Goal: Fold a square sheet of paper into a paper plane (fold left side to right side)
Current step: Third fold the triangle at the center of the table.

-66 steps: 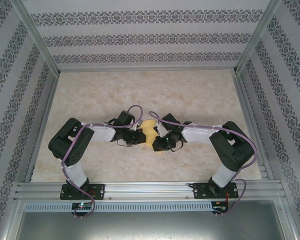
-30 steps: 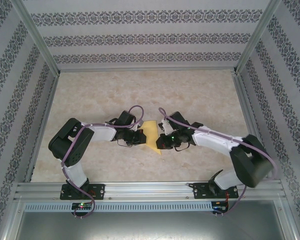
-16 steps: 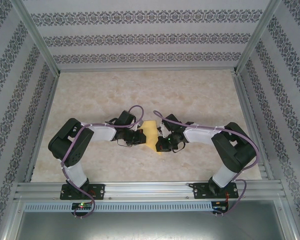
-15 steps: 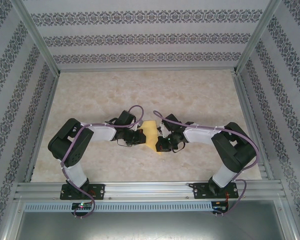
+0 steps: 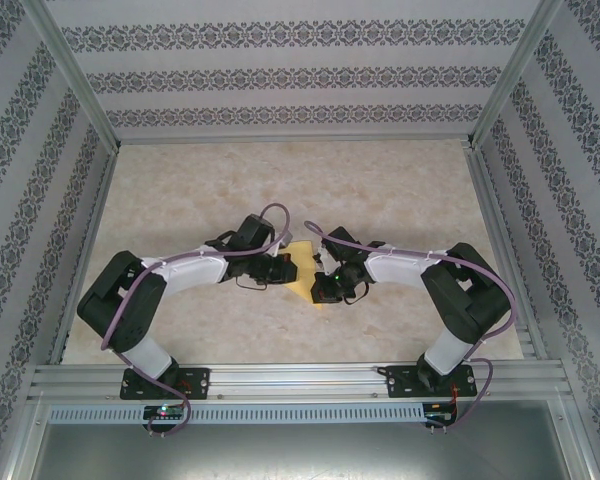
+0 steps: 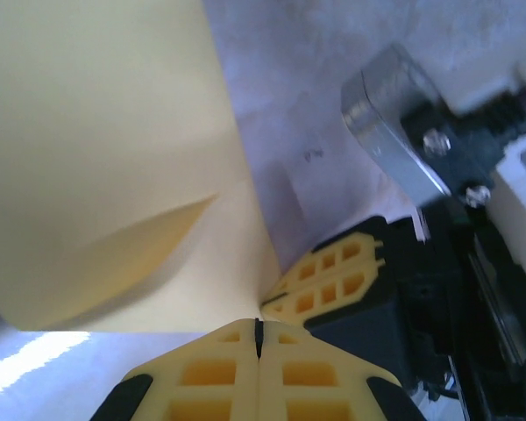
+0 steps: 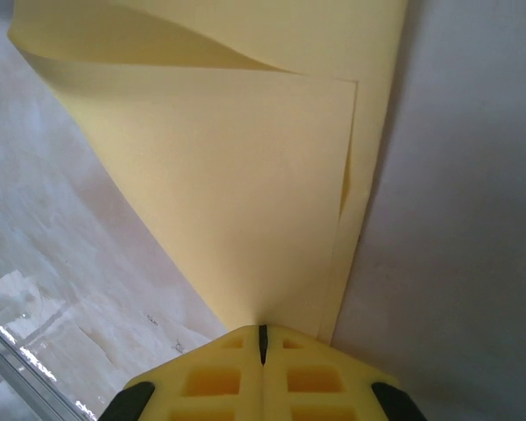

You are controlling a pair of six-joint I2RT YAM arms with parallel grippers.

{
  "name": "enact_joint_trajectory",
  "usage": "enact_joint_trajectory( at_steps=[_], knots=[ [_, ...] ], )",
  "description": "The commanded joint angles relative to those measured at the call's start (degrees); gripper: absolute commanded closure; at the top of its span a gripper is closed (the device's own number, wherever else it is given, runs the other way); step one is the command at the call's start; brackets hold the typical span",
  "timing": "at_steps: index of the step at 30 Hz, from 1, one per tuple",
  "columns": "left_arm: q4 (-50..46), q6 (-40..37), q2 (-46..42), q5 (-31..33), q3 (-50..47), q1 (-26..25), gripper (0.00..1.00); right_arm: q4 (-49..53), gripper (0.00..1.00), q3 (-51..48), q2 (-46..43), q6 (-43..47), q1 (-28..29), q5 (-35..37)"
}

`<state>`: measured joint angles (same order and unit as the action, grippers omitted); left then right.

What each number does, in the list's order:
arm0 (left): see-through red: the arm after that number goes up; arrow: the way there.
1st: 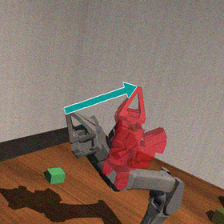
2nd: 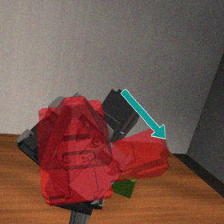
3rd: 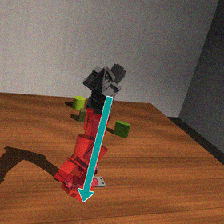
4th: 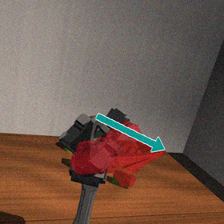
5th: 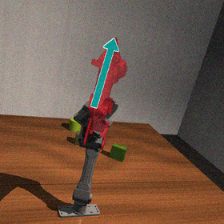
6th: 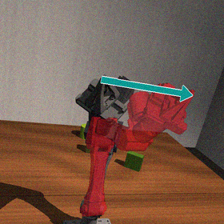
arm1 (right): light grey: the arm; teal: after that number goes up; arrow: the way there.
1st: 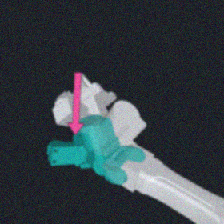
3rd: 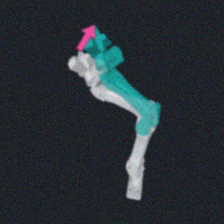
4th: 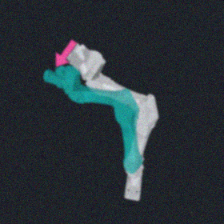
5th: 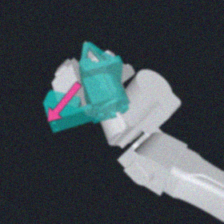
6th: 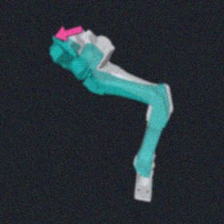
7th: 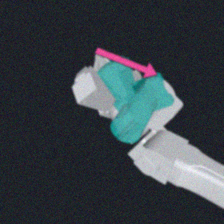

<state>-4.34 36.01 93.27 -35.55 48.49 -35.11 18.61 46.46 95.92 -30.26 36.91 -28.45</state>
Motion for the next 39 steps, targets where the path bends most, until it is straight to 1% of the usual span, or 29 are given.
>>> enact_joint_trajectory(
  at_steps=[1, 9, 16, 22, 26, 32, 39],
  knots=[
    [1.1, 1.0, 1.7, -0.5, -0.9, -2.1, 0.97, 4.2, 1.0, -0.4, 2.4, 1.3, 0.3, 5.5],
    [6.1, 2.8, 6.7, -1.5, 0.2, -4.7, 0.97, 4.4, 1.0, -0.1, 2.6, 1.3, 0.4, 5.2],
    [9.2, 3.5, 9.6, -1.2, -0.5, -4.8, 0.98, 4.7, 1.0, 0.0, 2.8, 1.7, 0.5, 4.9],
    [9.8, 1.9, 10.5, 1.3, -2.1, -4.8, 0.98, 5.5, 1.0, 0.0, 2.9, 2.2, 0.5, 5.2],
    [11.8, -0.1, 10.5, 3.1, -4.3, -4.8, 0.99, 6.0, 1.0, -0.2, 3.0, 2.4, 0.5, 5.3],
    [12.5, -1.6, 10.4, 5.7, -5.9, -3.9, 0.99, 6.7, 1.0, -0.3, 3.0, 2.7, 0.5, 5.6],
    [11.4, -3.6, 7.9, 7.6, -7.2, -0.8, 0.99, 7.3, 1.0, -0.4, 3.5, 2.8, 0.5, 5.5]
  ],
)
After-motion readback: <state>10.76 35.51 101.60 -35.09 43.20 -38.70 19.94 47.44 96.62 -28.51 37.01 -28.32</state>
